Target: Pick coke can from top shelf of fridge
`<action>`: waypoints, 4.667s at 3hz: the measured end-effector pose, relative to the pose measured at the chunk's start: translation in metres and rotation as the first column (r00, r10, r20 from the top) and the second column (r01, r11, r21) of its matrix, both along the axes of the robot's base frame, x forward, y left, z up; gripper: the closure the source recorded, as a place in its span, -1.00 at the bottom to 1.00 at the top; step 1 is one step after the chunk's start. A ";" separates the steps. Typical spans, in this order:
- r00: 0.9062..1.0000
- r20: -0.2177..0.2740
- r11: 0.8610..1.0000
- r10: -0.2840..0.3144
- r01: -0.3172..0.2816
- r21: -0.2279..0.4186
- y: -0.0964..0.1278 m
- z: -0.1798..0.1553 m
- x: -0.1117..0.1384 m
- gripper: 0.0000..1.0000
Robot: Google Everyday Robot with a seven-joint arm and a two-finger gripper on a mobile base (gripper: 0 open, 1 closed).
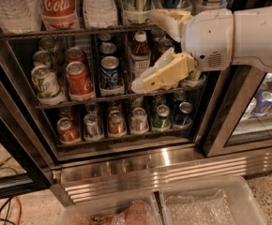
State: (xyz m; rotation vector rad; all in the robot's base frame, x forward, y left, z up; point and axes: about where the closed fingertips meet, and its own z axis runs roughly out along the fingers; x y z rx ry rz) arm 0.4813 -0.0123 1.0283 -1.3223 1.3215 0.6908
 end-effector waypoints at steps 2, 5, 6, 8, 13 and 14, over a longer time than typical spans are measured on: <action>1.000 0.024 0.999 0.000 -0.001 0.048 0.029 0.007 0.007 -1.00; 0.994 0.040 0.981 0.098 -0.103 0.163 0.109 0.015 0.011 -1.00; 0.994 0.040 0.981 0.098 -0.103 0.164 0.109 0.015 0.011 -1.00; 0.995 0.060 0.962 0.075 -0.088 0.260 0.124 0.015 0.021 -1.00; 0.995 -0.011 0.951 0.104 -0.096 0.295 0.169 0.011 0.050 -1.00; 0.996 0.006 0.950 0.088 -0.085 0.301 0.175 0.012 0.052 -1.00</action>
Offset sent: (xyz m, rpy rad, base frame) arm 0.0136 0.0448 0.0090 0.0858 -0.0382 -0.0117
